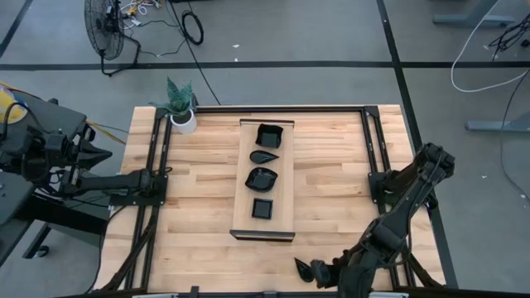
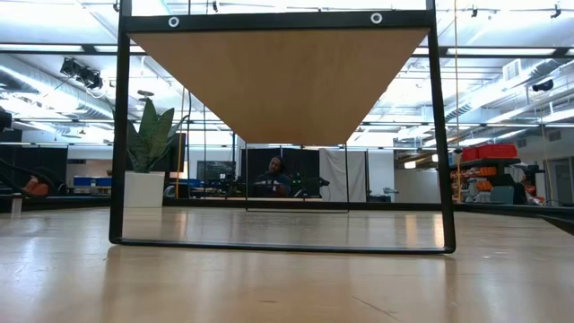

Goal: Pick & Place Mini shaped plates
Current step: Stack the drop shaped plate on top of the drop shaped plate

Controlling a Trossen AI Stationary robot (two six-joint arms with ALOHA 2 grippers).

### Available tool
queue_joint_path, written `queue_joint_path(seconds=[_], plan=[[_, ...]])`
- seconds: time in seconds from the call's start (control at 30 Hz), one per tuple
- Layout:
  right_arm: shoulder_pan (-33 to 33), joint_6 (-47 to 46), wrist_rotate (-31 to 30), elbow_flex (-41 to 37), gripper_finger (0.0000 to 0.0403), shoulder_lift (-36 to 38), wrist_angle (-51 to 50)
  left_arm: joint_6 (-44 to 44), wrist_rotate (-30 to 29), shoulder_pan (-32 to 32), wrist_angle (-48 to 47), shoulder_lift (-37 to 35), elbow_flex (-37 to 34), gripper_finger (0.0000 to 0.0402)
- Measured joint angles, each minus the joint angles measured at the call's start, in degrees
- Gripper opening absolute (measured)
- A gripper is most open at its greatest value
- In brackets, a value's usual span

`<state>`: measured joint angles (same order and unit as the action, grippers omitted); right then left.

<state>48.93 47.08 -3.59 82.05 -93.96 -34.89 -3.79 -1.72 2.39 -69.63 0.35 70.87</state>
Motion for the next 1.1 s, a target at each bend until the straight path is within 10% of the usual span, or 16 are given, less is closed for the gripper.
queue_joint_path(seconds=[0.33,1.1], plan=[[-0.2,23.8,-0.2,4.0,0.0118,-7.3,0.2,0.0,0.0,0.0,0.0,0.0,0.0,0.0014],[-4.6,25.9,-1.7,4.1,0.0118,-20.6,-2.1,0.0,0.0,0.0,0.0,0.0,0.0,0.0014]])
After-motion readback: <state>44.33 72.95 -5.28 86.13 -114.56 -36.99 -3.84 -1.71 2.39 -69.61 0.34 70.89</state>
